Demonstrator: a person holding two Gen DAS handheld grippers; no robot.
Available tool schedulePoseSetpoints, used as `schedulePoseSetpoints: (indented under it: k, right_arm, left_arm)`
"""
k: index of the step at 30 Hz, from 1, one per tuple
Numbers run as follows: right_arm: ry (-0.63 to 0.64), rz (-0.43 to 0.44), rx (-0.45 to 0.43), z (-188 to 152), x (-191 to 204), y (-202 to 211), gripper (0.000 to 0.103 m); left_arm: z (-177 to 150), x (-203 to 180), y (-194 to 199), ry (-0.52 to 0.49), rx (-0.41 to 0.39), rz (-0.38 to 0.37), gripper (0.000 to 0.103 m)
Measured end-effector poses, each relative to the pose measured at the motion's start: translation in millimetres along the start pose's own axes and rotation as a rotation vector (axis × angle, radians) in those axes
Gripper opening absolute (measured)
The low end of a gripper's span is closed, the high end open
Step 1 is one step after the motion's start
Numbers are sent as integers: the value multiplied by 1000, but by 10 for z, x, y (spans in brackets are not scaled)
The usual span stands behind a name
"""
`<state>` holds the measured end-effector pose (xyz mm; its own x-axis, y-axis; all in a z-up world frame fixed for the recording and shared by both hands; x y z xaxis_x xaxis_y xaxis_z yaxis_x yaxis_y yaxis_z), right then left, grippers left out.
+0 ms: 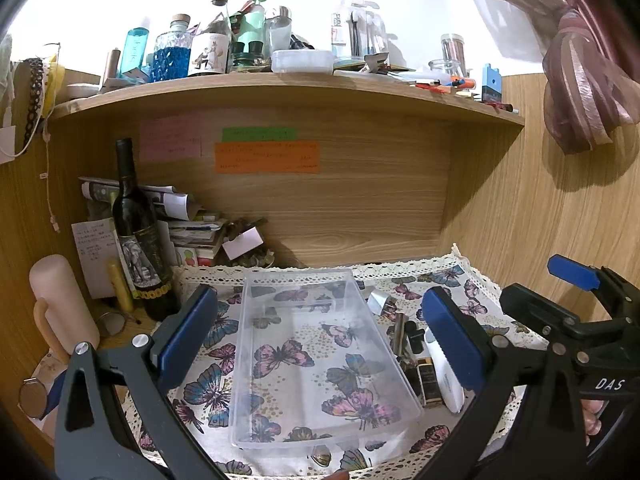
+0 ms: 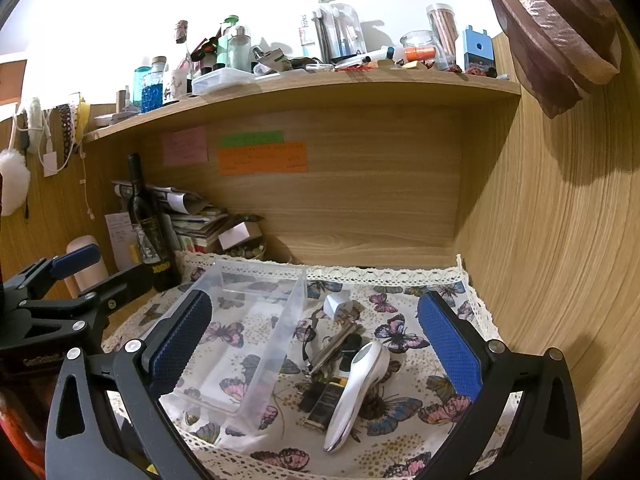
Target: Organize rigid objects
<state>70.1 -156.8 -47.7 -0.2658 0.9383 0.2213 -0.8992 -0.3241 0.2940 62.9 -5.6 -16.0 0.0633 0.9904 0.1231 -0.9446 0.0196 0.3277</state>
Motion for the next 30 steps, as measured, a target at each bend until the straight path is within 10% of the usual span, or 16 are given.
schedulePoseSetpoints:
  k: [30]
  right_arm:
    - [10, 3, -10, 20, 10, -7, 103]
  left_arm:
    - [-20, 7, -28, -9, -5, 15, 103]
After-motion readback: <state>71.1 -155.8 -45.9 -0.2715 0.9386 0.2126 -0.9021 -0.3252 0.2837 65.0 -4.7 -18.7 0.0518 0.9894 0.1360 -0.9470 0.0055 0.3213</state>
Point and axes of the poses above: each gripper's, at about its wrist camera, not at the fingertips, and y roughly against the way its jaws point, x to its left, z to its top, the point moved 6 cm from there along -y, roughly the way its jaws point, and after that the axes turned 10 degrees about -y, right-handed, at the moved point
